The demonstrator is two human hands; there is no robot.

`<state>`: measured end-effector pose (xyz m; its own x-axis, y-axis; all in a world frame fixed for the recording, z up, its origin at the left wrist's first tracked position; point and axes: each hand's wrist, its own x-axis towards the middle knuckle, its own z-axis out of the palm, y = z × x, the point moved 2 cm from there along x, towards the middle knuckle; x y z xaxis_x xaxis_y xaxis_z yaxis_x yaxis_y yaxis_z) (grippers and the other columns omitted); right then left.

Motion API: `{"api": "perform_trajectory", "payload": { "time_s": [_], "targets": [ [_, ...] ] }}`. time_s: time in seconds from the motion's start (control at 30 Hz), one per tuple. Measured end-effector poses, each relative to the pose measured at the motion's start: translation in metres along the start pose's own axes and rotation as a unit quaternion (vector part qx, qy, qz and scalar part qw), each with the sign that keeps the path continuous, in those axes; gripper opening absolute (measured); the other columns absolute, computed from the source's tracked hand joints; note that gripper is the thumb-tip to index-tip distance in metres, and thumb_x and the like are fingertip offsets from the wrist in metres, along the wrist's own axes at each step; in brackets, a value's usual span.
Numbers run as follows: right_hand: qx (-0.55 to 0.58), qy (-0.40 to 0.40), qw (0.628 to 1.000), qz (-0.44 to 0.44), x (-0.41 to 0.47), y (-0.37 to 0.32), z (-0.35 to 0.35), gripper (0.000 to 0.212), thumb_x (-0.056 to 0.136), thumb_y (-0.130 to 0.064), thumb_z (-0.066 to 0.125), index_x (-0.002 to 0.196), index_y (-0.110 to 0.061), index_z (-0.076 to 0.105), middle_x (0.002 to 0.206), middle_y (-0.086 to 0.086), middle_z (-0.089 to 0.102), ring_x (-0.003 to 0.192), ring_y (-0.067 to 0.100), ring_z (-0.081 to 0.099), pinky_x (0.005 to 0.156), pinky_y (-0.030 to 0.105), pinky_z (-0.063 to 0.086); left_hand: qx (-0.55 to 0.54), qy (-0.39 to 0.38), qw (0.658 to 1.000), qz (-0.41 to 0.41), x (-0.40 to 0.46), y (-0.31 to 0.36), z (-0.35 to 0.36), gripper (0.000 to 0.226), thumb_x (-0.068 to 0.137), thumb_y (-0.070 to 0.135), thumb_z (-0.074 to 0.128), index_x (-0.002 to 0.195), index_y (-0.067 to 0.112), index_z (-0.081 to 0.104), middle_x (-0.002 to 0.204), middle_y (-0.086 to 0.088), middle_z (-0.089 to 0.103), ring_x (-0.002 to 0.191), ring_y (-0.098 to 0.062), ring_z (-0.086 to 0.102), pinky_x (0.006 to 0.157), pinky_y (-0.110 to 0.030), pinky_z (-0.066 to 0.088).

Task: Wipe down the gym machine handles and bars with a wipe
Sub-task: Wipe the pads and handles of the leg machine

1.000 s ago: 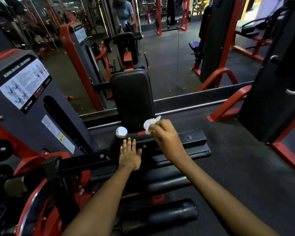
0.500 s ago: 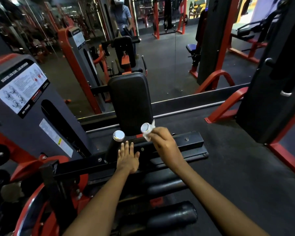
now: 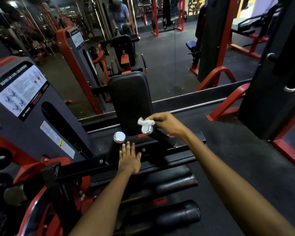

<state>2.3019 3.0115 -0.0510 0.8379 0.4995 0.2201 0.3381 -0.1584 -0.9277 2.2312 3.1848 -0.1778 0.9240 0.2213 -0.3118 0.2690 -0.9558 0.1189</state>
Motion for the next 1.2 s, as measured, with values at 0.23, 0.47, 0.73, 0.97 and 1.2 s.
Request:
{"api": "perform_trajectory", "payload": {
  "time_s": [0.23,0.47,0.73,0.97,1.2],
  "targets": [
    [-0.363,-0.204,0.902,0.12,0.01,0.065,-0.029,0.034,0.079,0.008,0.045,0.083,-0.014,0.071,0.087,0.005,0.064,0.08,0.016,0.056,0.076,0.03,0.044,-0.004,-0.003,1.0,0.0,0.001,-0.001,0.001,0.059,0.106,0.037,0.013,0.153,0.012,-0.011,0.159,-0.007,-0.023,0.146,-0.024,-0.024,0.118,-0.04,-0.011],
    [-0.196,-0.203,0.957,0.072,0.027,0.027,-0.01,0.031,0.079,0.015,0.044,0.092,0.0,0.067,0.086,0.012,0.065,0.079,0.011,0.053,0.067,0.017,0.042,0.001,0.002,1.0,0.003,0.002,-0.001,0.002,0.059,0.106,0.038,0.013,0.153,0.011,-0.011,0.16,-0.007,-0.022,0.146,-0.024,-0.023,0.118,-0.04,-0.011],
    [-0.283,-0.223,0.925,0.122,0.004,0.043,-0.016,0.039,0.079,0.014,0.042,0.074,-0.015,0.067,0.078,0.0,0.068,0.072,0.002,0.057,0.068,0.022,0.039,-0.006,0.008,1.0,0.004,0.0,-0.001,0.002,0.059,0.106,0.037,0.014,0.154,0.012,-0.01,0.16,-0.006,-0.021,0.146,-0.024,-0.023,0.118,-0.039,-0.011],
    [-0.206,-0.026,0.974,0.092,0.005,0.025,-0.005,0.02,0.086,-0.001,0.053,0.097,-0.009,0.068,0.099,0.011,0.069,0.091,0.015,0.06,0.072,0.025,0.042,-0.004,0.018,1.0,0.008,0.0,-0.001,0.002,0.059,0.106,0.037,0.014,0.154,0.012,-0.009,0.161,-0.006,-0.02,0.146,-0.024,-0.023,0.118,-0.04,-0.01],
    [-0.146,0.145,0.975,0.088,-0.033,0.052,0.0,0.029,0.082,0.013,0.052,0.096,-0.003,0.072,0.095,0.011,0.068,0.089,0.013,0.06,0.074,0.009,0.038,-0.009,0.015,1.0,0.009,-0.002,-0.001,0.001,0.059,0.106,0.037,0.014,0.154,0.012,-0.009,0.16,-0.006,-0.02,0.146,-0.024,-0.023,0.118,-0.04,-0.011]
  ]
}}
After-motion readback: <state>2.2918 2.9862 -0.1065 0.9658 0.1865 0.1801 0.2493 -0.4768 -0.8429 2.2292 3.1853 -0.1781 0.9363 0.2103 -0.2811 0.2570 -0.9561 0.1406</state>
